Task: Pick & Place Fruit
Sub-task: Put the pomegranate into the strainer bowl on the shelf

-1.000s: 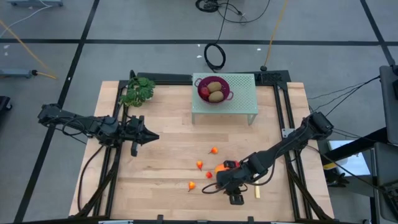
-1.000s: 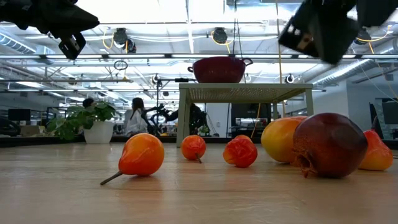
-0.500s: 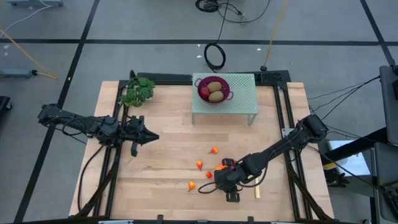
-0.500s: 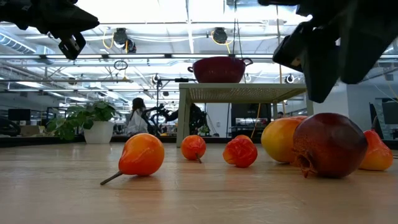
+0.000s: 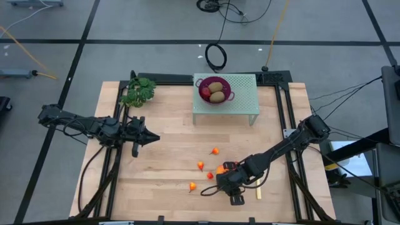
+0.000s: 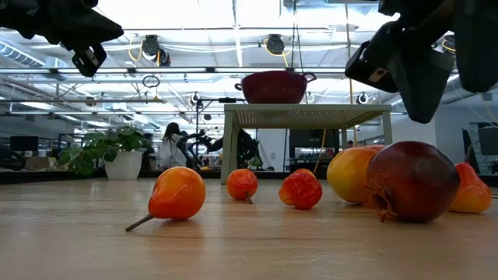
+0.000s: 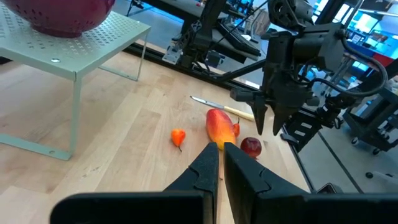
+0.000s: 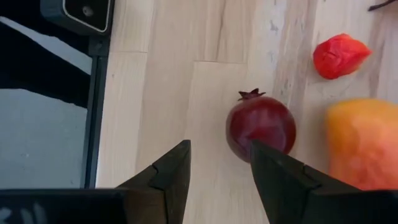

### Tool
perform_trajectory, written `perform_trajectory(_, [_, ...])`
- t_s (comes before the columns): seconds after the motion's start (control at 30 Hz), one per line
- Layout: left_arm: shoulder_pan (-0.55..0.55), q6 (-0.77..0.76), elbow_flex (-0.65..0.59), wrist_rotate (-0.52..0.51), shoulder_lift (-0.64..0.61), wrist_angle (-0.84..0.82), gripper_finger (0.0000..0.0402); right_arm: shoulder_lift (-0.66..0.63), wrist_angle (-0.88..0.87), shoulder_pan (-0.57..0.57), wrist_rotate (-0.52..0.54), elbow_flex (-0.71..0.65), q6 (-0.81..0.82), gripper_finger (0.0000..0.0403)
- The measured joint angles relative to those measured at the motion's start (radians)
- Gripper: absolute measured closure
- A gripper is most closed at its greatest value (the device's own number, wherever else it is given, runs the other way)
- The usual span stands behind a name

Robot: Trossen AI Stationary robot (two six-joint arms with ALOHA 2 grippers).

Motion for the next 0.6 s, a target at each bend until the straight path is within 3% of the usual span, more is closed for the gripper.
perform_trajectory(0.43, [0.0,0.008,0.0,0.0,0.0,0.001,0.0378,0.0,0.008,-0.024,0.003,0.0,0.141,0.0246])
perform_trajectory(0.6, [0.0,0.008,0.0,-0.001,0.0,0.001,0.0378,0.0,0.008,-0.034,0.006,0.0,0.177,0.0218])
